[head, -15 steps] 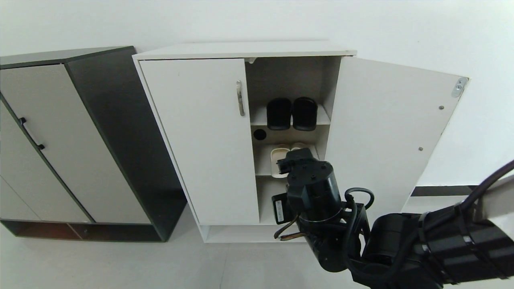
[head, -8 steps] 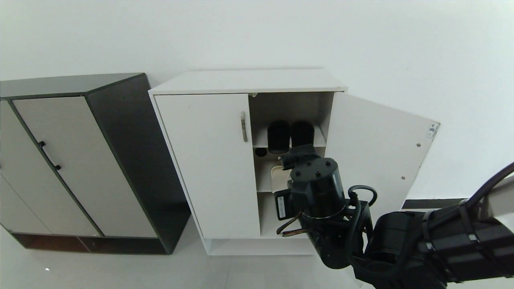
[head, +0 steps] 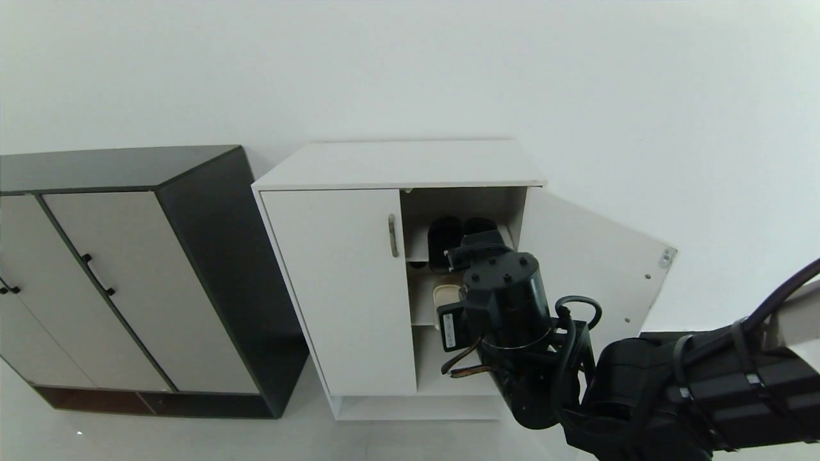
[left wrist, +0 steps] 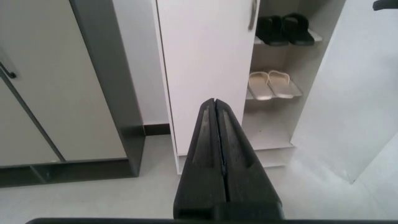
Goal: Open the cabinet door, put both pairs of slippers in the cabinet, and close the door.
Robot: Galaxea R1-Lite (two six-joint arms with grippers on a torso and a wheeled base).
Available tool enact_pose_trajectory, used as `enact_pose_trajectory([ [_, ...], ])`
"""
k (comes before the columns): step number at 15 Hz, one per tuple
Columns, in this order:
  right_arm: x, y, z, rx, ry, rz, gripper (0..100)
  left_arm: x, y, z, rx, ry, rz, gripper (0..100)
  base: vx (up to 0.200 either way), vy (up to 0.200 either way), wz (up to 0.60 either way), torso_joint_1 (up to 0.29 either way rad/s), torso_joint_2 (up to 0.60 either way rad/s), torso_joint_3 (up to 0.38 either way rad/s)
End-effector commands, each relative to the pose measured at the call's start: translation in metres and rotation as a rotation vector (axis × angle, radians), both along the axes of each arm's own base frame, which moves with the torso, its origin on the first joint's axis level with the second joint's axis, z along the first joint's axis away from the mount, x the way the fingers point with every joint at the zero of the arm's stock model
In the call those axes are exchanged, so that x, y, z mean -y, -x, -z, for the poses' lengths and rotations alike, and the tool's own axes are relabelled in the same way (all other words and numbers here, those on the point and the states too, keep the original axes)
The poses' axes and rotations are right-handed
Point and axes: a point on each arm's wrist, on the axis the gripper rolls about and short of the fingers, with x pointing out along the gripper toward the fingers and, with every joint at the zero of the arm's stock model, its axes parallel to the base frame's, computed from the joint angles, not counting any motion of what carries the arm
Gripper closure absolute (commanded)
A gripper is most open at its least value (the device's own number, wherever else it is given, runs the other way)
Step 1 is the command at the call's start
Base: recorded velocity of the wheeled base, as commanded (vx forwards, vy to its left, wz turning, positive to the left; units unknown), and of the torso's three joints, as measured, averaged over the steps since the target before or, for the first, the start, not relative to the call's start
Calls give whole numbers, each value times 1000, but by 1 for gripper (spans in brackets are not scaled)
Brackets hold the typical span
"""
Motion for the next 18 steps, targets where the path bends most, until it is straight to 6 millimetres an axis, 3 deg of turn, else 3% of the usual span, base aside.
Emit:
enact_pose_trajectory([
  [1, 0, 0, -1, 1, -1, 0, 100, 0, 0, 0, 1, 0, 0, 100, 0, 0, 0, 193, -496, -320],
  [14, 1, 3, 5, 8, 29, -17, 100, 0, 0, 0, 1, 0, 0, 100, 0, 0, 0, 231, -550, -320],
  [18, 3, 4, 8, 13, 32, -42, 100, 0, 0, 0, 1, 0, 0, 100, 0, 0, 0, 75, -163, -92],
])
